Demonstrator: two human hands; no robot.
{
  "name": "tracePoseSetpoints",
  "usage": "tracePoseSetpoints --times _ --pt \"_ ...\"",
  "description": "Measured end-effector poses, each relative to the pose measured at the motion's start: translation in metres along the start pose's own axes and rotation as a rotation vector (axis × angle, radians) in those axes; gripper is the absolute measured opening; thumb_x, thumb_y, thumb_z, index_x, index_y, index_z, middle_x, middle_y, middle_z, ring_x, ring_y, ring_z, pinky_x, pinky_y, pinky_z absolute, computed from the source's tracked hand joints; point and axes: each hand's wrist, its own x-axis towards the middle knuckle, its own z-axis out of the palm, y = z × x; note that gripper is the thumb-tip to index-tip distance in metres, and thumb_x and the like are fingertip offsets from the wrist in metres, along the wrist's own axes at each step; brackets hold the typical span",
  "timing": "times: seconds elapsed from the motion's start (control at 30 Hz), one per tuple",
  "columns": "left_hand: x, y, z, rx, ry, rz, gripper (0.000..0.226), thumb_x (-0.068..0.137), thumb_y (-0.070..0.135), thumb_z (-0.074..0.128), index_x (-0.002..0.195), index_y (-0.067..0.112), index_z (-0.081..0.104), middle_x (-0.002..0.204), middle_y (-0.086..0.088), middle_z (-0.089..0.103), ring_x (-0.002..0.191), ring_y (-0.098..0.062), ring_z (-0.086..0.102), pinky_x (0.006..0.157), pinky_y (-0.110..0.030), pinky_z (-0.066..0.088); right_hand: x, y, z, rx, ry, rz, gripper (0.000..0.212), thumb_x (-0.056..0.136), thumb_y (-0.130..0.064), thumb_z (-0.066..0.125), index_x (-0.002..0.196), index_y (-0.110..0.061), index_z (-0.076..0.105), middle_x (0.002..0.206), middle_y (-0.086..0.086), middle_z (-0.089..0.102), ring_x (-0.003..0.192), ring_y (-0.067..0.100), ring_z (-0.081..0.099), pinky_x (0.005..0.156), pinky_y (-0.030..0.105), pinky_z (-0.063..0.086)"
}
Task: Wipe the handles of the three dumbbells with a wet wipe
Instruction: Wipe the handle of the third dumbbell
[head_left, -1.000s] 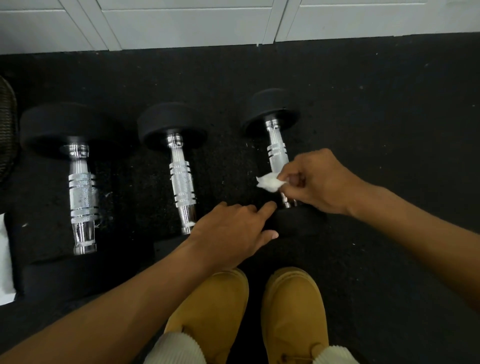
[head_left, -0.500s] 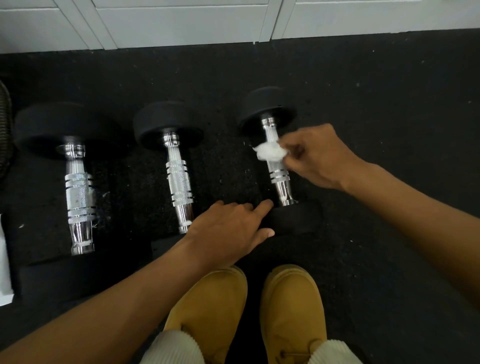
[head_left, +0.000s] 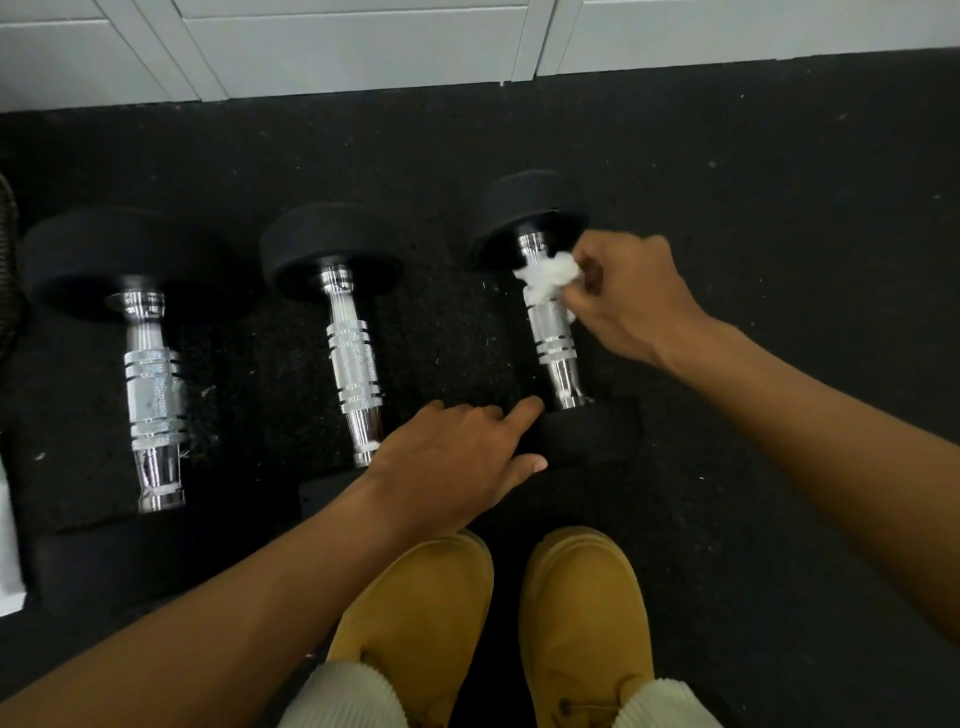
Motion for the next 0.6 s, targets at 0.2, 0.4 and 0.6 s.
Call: tracePoseSetpoints --times 0.2,0.4,0.6 --pt "0.001 0.000 0.000 0.011 0.001 0.006 0.053 0.096 0.054 0.020 0.140 0.025 0.017 0.109 -0.001 0.062 0.091 -0.021 0.061 0.079 -0.037 0.045 0.018 -0.005 -0.001 0.076 0.036 0.058 0.006 0.082 -0.019 0.056 0.083 -0.013 0.059 0.079 0.005 0.062 0.079 0.022 0.055 0.064 0.024 0.037" --pt "0.000 0.000 0.000 0.009 -0.003 0.002 0.053 0.096 0.053 0.021 0.140 0.024 0.018 0.112 -0.002 0.062 0.093 -0.023 0.060 0.080 -0.039 0.045 -0.044 0.002 -0.012 -0.038 -0.353 0.095 0.014 0.081 -0.029 0.061 0.075 -0.026 0.049 0.077 0.002 0.057 0.074 0.018 0.051 0.053 0.026 0.034" --pt "0.000 0.001 -0.001 0.011 -0.003 -0.001 0.052 0.097 0.052 0.023 0.140 0.023 0.019 0.111 -0.003 0.061 0.093 -0.024 0.060 0.080 -0.039 0.044 -0.043 -0.009 -0.017 -0.016 -0.380 0.172 0.009 0.082 -0.030 0.063 0.080 -0.023 0.058 0.077 -0.001 0.062 0.074 0.014 0.055 0.052 0.024 0.035"
